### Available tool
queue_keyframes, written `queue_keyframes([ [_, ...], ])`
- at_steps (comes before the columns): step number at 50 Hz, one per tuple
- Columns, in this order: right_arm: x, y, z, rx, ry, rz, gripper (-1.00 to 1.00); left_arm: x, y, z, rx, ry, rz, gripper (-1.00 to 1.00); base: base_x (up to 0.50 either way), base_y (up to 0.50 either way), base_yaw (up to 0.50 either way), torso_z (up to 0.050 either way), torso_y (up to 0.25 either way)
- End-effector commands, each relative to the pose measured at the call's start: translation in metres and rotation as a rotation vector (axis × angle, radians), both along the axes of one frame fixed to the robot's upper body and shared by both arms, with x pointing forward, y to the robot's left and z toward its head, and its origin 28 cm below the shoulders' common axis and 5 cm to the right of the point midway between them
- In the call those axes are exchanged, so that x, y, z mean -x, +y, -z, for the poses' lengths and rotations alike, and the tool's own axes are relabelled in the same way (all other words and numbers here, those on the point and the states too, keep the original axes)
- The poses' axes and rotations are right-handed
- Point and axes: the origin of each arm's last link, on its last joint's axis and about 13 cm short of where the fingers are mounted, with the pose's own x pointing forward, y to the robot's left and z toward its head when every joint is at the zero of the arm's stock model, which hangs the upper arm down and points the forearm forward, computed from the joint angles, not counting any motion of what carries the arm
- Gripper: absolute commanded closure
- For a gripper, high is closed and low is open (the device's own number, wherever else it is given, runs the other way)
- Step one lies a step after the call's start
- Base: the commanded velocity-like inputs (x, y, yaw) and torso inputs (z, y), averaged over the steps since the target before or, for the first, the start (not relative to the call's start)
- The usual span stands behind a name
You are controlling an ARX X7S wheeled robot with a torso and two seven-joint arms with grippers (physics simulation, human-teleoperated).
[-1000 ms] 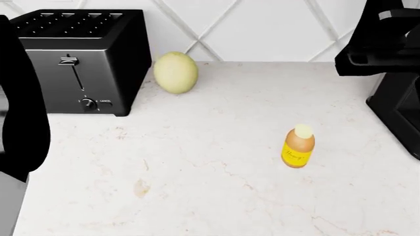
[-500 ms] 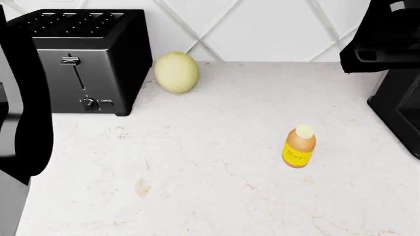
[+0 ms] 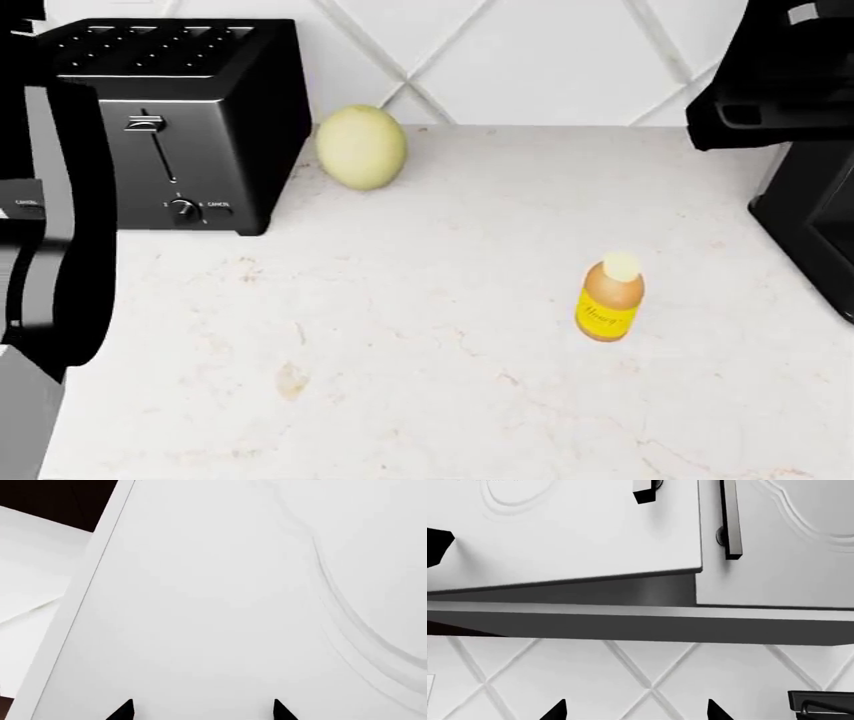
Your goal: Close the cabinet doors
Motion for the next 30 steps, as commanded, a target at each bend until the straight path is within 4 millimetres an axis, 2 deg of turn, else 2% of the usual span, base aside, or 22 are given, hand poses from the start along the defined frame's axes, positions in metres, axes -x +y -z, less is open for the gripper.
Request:
queue_keyframes([
  [1, 0.001, 0.001, 0.000, 0.005, -0.006, -0.007, -1.00, -0.026, -0.061, 0.081, -0.247, 0.549, 0.386, -1.00, 0.00, 0.00, 0.00, 0.000, 0.000],
  [30, 0.001, 0.001, 0.000, 0.004, -0.008, -0.012, -1.00, -0.049, -0.065, 0.114, -0.267, 0.646, 0.336, -1.00, 0.01, 0.00, -0.01, 0.000, 0.000],
])
